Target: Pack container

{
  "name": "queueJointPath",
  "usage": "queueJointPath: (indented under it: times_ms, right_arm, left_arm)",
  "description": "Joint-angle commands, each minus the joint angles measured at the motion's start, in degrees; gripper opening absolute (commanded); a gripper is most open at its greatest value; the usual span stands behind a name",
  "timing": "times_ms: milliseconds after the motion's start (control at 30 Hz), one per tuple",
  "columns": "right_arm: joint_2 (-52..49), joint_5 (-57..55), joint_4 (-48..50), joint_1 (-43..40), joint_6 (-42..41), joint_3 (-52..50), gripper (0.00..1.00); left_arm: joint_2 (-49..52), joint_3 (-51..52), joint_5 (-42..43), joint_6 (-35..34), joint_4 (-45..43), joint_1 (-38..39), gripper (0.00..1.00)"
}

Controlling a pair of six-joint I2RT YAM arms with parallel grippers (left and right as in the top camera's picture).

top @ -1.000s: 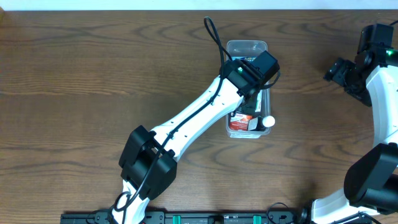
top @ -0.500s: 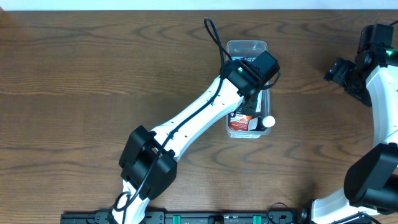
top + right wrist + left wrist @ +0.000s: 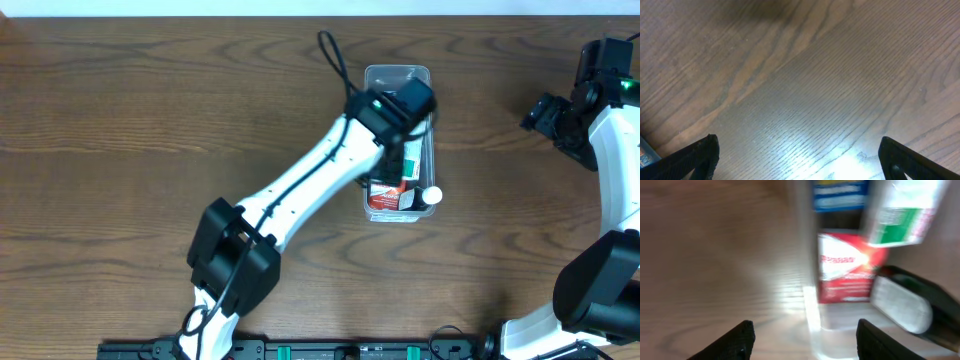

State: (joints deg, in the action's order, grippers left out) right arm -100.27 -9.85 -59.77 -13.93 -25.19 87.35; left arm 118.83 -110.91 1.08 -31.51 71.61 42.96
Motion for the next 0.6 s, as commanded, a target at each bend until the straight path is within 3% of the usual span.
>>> queueJointPath:
  times_ms: [0, 333, 567]
  right_arm:
    - [-0.17, -0.17, -0.02, -0.26, -0.04, 0.04, 0.99]
    - [-0.17, -0.17, -0.02, -0.26, -0.04, 0.04, 0.99]
    - [-0.17, -0.17, 0.00, -0.26, -0.04, 0.04, 0.99]
  left_arm:
    - [-2.64, 0.57, -1.77, -0.26, 2.54, -4.74, 0.66]
    - [-14.69, 0.57, -1.75, 2.38, 9.90, -17.29, 0.65]
    - [-29.81, 3.30, -1.75, 3.19, 16.26, -17.49, 0.57]
